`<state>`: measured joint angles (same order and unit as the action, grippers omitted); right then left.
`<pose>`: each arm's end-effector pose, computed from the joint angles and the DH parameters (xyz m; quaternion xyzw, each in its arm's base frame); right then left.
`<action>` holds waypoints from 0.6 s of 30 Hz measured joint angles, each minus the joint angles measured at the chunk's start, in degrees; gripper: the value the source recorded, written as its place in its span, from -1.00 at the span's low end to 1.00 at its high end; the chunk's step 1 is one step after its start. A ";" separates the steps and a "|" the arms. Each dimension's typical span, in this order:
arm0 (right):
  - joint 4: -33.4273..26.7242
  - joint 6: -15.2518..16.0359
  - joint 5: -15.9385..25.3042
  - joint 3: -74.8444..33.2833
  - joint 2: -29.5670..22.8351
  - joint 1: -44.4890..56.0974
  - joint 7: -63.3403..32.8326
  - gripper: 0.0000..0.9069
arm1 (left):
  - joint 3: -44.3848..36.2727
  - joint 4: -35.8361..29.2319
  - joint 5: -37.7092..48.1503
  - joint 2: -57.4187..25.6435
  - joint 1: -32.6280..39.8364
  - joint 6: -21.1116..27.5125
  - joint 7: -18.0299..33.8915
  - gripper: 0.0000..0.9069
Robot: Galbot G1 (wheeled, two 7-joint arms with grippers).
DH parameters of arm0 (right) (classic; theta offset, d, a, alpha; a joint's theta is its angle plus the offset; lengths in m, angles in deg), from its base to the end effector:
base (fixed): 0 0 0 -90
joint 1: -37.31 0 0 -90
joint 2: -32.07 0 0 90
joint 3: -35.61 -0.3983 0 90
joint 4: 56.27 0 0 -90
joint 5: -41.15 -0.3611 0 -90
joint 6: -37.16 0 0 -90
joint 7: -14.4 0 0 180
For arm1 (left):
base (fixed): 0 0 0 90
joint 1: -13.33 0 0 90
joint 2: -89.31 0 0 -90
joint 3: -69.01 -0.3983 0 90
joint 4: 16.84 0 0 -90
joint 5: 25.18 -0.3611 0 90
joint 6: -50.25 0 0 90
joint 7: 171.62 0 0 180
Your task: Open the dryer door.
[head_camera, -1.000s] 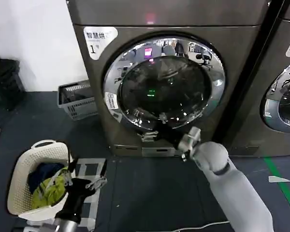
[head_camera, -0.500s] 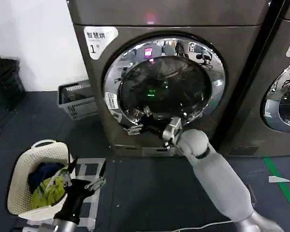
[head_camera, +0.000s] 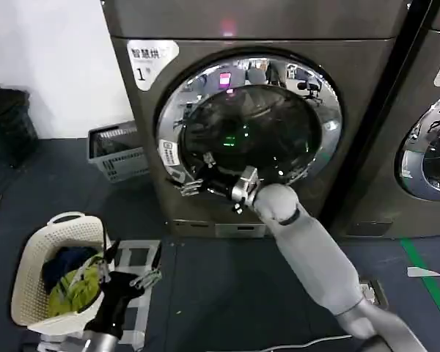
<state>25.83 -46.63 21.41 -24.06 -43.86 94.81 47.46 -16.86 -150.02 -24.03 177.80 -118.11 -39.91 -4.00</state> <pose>0.5174 0.0663 -0.2376 -0.4935 0.8644 -0.0700 0.0659 0.0972 0.0229 -0.2868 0.0903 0.9955 0.0257 0.0145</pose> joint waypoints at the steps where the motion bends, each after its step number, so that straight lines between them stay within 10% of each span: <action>1: -0.39 -0.01 0.00 0.00 -0.05 -0.13 0.00 1.00 | 0.00 0.03 -0.01 0.00 -0.01 -0.06 -0.02 1.00; 18: -1.64 0.44 -0.68 1.51 -1.08 -1.24 4.93 1.00 | -0.54 0.54 -0.06 0.10 0.10 -0.07 -0.13 1.00</action>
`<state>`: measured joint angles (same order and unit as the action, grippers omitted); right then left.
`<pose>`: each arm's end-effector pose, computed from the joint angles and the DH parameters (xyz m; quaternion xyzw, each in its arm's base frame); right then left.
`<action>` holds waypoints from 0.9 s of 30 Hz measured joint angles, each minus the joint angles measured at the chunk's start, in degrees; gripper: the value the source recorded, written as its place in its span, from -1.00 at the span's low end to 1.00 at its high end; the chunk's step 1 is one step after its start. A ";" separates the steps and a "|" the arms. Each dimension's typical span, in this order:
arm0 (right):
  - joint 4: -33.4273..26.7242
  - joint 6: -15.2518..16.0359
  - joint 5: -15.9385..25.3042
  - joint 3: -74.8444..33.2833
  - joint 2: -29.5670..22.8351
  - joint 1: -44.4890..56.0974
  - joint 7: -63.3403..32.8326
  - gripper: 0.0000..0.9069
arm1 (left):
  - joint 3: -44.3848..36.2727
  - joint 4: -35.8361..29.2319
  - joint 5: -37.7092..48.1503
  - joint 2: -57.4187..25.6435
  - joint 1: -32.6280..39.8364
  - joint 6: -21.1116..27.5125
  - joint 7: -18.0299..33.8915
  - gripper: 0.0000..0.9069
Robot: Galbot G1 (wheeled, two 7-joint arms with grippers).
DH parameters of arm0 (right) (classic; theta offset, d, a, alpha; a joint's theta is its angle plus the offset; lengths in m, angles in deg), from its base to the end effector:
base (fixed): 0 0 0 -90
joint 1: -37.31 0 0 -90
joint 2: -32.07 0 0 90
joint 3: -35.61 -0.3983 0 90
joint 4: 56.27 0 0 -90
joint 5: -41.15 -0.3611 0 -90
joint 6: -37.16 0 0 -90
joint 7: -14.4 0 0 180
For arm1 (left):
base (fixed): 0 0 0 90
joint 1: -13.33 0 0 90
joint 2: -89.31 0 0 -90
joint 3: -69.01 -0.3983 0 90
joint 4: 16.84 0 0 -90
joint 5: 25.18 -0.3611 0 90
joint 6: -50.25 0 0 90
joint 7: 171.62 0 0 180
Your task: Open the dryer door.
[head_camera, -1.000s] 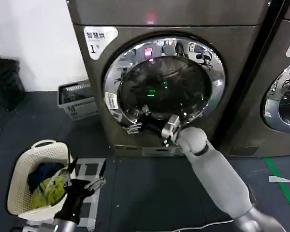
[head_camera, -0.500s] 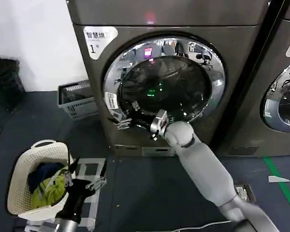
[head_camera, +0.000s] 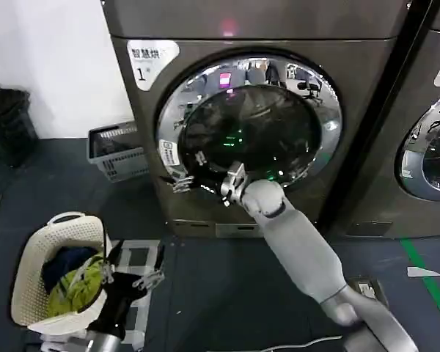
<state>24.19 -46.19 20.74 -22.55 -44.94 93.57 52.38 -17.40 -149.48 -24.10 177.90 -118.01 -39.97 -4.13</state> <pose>0.5230 0.0801 -0.2383 -0.5396 0.8375 -0.0670 0.0547 0.0978 0.0204 -0.2902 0.0941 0.9953 0.0221 0.0114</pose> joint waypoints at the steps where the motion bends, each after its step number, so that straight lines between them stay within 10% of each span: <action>1: 0.37 0.09 -0.06 -0.25 0.30 0.23 1.10 1.00 | 0.03 -0.04 0.00 -0.01 0.02 0.04 -0.03 1.00; 27: 15.83 3.91 -6.71 -5.57 10.95 10.02 18.91 1.00 | 12.16 3.15 11.28 -3.67 5.58 1.70 -9.21 1.00</action>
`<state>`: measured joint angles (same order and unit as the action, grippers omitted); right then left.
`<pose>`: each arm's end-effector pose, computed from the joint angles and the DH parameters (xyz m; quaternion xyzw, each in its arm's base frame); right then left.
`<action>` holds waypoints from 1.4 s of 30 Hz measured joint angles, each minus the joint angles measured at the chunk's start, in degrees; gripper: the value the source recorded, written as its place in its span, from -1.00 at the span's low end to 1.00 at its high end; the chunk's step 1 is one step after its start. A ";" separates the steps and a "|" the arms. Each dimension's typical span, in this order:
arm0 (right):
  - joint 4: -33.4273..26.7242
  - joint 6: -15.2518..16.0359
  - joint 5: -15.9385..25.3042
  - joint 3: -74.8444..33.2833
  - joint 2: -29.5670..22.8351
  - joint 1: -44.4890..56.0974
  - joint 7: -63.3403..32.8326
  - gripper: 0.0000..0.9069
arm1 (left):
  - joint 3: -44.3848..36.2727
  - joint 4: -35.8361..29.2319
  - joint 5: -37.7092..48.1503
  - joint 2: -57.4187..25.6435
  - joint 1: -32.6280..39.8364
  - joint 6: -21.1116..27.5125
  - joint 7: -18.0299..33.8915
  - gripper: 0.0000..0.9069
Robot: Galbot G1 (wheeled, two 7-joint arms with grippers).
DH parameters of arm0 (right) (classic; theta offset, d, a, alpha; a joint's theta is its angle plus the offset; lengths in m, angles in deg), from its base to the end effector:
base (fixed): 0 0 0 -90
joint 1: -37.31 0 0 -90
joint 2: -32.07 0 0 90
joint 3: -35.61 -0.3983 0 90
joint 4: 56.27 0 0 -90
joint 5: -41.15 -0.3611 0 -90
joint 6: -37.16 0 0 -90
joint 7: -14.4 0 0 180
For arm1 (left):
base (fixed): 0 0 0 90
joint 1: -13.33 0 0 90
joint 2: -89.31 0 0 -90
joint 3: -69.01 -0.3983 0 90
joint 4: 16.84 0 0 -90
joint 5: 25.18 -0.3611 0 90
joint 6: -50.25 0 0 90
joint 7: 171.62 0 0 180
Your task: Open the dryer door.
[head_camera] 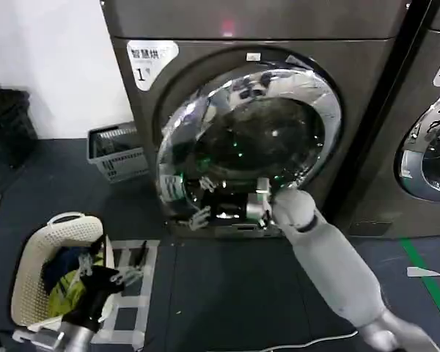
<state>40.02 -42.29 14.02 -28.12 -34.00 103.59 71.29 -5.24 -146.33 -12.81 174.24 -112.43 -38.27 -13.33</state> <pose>0.4525 -0.0003 -0.2297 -0.6641 0.7445 -0.0553 0.0407 0.1234 0.0903 -0.2876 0.1118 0.9931 0.0163 0.0315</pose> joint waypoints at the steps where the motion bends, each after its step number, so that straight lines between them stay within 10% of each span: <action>1: 0.25 -0.37 -0.03 -0.21 0.11 0.40 0.54 1.00 | 0.49 0.20 0.09 -0.24 0.53 0.18 0.02 1.00; 42: 2.49 -4.32 -5.08 -8.66 9.11 10.30 26.93 1.00 | 0.89 9.35 20.26 -18.25 17.40 9.74 -3.72 1.00</action>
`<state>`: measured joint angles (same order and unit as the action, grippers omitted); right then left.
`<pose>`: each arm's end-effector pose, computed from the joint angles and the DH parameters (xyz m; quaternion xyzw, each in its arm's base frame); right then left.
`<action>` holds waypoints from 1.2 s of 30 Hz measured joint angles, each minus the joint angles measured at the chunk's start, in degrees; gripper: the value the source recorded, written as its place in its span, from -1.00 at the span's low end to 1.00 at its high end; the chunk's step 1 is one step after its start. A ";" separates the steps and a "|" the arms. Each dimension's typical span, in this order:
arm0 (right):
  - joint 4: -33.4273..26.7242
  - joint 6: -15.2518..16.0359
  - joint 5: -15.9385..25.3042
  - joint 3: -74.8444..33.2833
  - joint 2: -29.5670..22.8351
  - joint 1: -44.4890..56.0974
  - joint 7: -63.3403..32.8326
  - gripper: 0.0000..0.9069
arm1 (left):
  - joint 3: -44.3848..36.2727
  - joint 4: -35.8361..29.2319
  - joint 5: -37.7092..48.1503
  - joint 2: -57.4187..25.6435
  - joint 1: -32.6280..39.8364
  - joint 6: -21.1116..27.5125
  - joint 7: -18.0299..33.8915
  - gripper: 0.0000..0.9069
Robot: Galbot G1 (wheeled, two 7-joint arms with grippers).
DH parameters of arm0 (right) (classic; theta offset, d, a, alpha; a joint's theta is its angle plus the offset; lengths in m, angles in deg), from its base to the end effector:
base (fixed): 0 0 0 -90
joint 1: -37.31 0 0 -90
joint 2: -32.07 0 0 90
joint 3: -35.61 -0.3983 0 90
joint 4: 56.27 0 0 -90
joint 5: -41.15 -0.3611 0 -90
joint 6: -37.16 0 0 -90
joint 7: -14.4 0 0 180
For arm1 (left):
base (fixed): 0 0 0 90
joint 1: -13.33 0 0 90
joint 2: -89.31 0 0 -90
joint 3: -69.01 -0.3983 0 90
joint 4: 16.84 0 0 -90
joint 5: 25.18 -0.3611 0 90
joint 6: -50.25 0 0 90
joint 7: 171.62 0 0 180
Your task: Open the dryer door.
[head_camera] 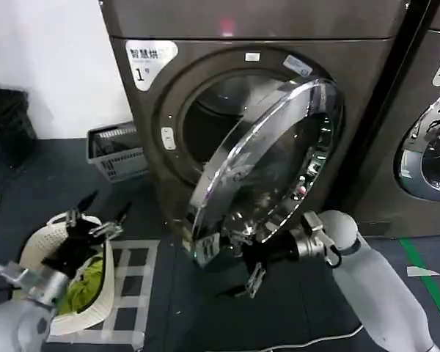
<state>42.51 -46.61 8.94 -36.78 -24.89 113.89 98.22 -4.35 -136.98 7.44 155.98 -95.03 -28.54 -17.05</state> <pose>0.4113 -0.0966 -0.2581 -0.7824 0.6208 -0.0470 0.0159 0.2324 0.1680 -0.2497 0.2147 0.9751 -0.0300 0.0470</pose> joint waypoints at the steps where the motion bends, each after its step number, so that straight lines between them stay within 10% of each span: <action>1: 0.19 -0.06 0.00 -0.17 0.06 0.29 -0.01 1.00 | -0.40 0.35 0.51 -0.72 0.56 0.12 0.04 1.00; 36: -0.40 -3.26 -2.22 -26.46 0.77 19.46 -0.12 1.00 | -29.09 10.92 7.69 -13.01 22.78 -0.13 -1.27 1.00</action>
<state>42.11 -49.86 6.72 -63.24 -24.12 133.35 98.10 -33.44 -126.06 15.13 142.97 -72.25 -28.66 -18.32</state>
